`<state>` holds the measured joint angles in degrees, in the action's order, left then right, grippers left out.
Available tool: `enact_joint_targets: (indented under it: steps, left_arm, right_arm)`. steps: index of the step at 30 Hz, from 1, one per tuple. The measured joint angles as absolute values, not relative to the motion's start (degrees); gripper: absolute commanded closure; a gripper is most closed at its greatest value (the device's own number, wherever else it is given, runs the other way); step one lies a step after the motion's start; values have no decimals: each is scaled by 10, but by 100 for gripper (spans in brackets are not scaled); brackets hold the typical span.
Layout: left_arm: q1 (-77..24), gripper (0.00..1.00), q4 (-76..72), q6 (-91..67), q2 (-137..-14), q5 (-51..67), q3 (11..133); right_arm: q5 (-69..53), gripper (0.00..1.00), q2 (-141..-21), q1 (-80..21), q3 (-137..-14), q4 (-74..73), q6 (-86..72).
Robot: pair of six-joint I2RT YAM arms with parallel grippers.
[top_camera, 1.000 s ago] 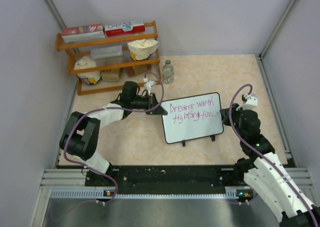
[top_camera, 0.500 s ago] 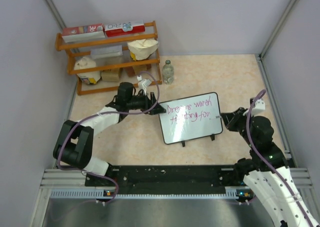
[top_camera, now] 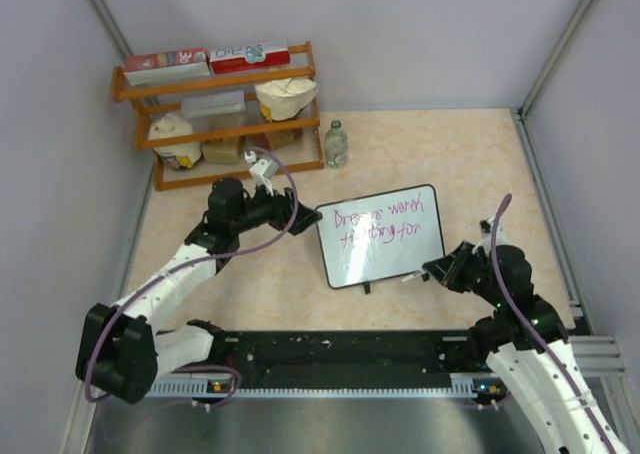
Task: Write a sentence on the whiteboard
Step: Place the whiteboard marker at the center of the board, then reset both arms
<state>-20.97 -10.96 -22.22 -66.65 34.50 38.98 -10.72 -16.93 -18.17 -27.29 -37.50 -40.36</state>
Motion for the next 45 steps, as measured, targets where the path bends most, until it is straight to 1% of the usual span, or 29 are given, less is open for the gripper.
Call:
enact_joint_targets:
  steps: [4,7,9,10,11,12,13,15,16,18,19,22,27,30,31,39,45]
  left_arm:
    - [-210,1,-123,-220,-624,318,368]
    - [-210,1,-126,-219,-611,305,362]
    - [-210,1,-129,-218,-607,300,361]
    - [-210,1,-130,-218,-606,299,360]
    - [-210,1,-132,-218,-605,298,360]
    - [-210,1,-133,-218,-605,296,359]
    - [-210,1,-133,-218,-605,294,359]
    - [-210,1,-133,-218,-605,291,359]
    - [-210,1,-133,-219,-605,291,359]
    - [-210,1,-133,-218,-605,290,359]
    - [-210,1,-133,-218,-605,290,358]
    - [-210,1,-135,-218,-605,291,357]
    - [-210,1,-142,-219,-600,291,351]
    - [-210,1,-148,-219,-597,291,350]
    - [-210,1,-151,-219,-597,291,350]
    - [-210,1,-160,-224,-611,290,350]
    - [-210,1,-150,-221,-621,257,350]
  right_arm:
    - [-150,97,-160,-182,-230,-390,-444]
    - [-177,91,-151,-182,-202,-395,-471]
    - [-194,82,-150,-182,-190,-395,-486]
    - [-201,73,-150,-182,-183,-394,-493]
    - [-206,67,-150,-182,-180,-394,-498]
    - [-211,63,-150,-182,-175,-395,-503]
    - [-216,57,-151,-182,-171,-395,-506]
    - [-222,49,-153,-182,-169,-394,-513]
    - [-223,42,-155,-182,-169,-394,-516]
    - [-223,36,-157,-182,-169,-392,-519]
    - [-222,31,-158,-182,-169,-391,-522]
    - [-218,24,-158,-182,-169,-390,-526]
    - [-201,17,-158,-182,-170,-390,-527]
    - [-191,4,-159,-182,-171,-386,-526]
    - [-187,1,-161,-182,-175,-385,-525]
    - [-154,1,-200,-182,-211,-324,-489]
    - [-71,1,-270,-182,-252,-262,-408]
